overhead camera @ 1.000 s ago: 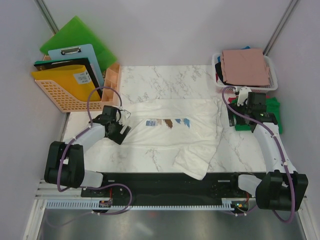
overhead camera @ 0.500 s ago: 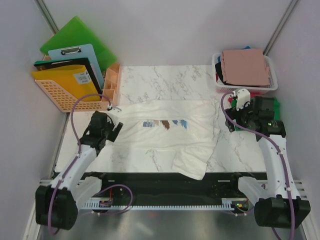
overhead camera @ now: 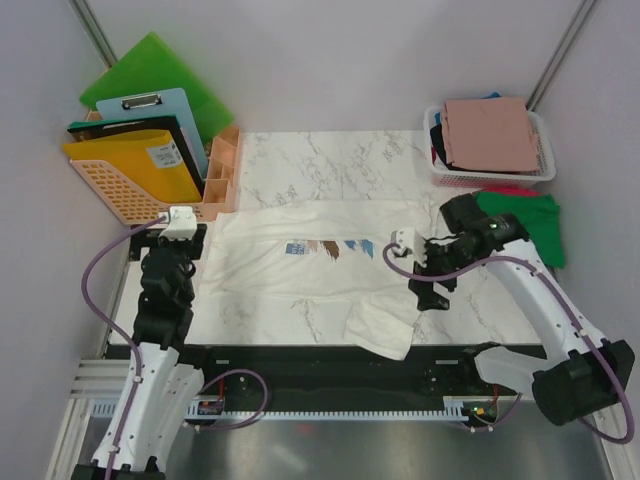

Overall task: Fold and stack the t-shirts
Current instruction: Fold the tshirt

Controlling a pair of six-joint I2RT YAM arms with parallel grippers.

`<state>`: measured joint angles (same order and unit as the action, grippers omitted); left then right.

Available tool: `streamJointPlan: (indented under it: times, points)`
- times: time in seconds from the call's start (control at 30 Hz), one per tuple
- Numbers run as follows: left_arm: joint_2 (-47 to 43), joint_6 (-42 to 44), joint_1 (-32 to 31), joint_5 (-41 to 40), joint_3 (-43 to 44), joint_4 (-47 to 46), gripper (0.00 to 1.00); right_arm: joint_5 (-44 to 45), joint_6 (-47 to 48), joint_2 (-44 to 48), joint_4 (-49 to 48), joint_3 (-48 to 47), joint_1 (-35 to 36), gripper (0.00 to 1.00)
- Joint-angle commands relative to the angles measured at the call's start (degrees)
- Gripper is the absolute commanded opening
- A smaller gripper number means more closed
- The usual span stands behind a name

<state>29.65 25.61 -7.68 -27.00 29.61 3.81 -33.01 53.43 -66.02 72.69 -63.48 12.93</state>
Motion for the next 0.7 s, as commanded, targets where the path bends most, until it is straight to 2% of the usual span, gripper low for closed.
streamJointPlan:
  times: [0.0,0.07,0.23,0.33,0.37,0.53,0.67]
  points:
    - [-3.19,-0.20,4.07,-8.59,-0.69,-8.29,1.00,3.92,2.22,-2.00,6.01,1.86,8.94,0.93]
    - [-3.63,0.23,6.61,-8.86,-1.13,-9.26,1.00,4.62,1.59,-3.93,3.88,3.27,12.71,0.93]
    - [-3.11,-0.56,7.59,-6.04,-1.66,-6.45,1.00,6.64,-4.01,-13.86,-4.63,4.77,24.49,0.89]
    - [-1.27,-0.64,7.59,-5.78,-1.39,-6.45,1.00,8.32,-8.86,-18.17,-12.27,5.39,36.42,0.82]
    - [-0.83,-0.64,7.59,-5.69,-1.39,-6.54,1.00,8.06,-11.22,-19.05,-13.70,4.87,38.21,0.81]
    - [-0.73,0.58,7.59,-5.52,-1.48,-6.54,1.00,4.36,-14.93,-22.75,-19.15,3.10,44.19,0.88]
    - [-1.35,1.02,7.59,-5.25,-2.36,-6.54,1.00,8.91,-21.16,-19.25,-26.26,7.13,48.59,0.88]
